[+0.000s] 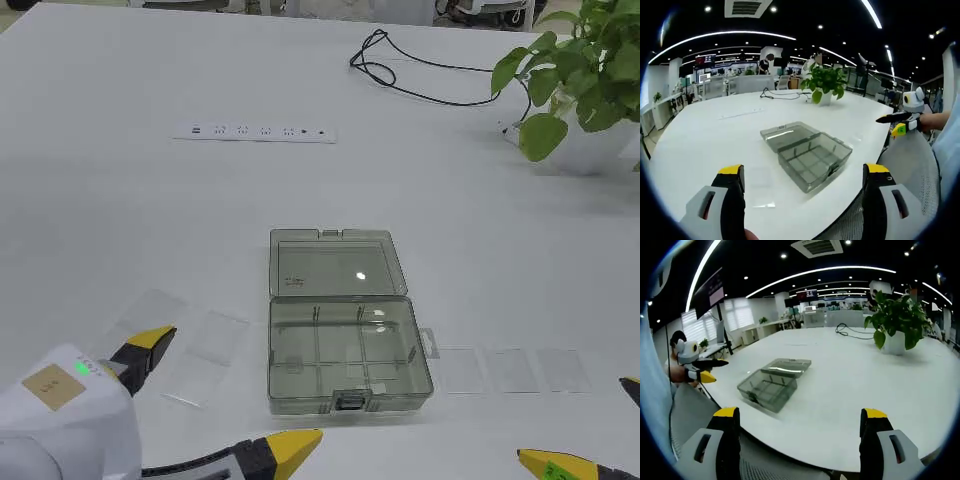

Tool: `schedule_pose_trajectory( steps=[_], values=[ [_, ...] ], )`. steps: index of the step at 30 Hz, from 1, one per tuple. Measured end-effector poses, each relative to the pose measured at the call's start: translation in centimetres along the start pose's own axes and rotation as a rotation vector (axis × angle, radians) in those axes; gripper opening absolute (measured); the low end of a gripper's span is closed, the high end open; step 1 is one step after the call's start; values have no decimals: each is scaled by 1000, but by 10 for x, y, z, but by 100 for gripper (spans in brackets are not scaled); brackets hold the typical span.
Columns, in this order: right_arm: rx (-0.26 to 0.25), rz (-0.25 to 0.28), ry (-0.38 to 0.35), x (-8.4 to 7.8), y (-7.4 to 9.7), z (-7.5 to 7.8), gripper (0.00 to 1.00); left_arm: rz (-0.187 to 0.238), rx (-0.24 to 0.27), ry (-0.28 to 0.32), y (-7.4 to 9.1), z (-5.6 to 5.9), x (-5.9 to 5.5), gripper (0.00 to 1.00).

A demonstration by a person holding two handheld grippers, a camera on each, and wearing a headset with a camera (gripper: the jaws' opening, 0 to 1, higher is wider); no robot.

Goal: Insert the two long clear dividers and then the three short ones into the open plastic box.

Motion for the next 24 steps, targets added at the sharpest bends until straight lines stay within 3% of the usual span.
schedule_pose_trajectory(
  steps=[13, 24],
  values=[
    [-10, -15, 18, 6, 1, 5, 100, 12, 10, 59, 1, -9, 0, 100],
    [3, -25, 21, 9, -7, 5, 100, -4, 15, 39, -1, -15, 1, 100]
  ],
)
Point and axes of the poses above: the centre of the closed fingertips' face, and the gripper's own axes: y roughly backward along the fingers, z roughly to its right, x roughly out of its top, the point moved 10 cm from there along y, roughly backward along the fingers, and after that the axes turned 15 degrees about -y, right-handed, at the moved point
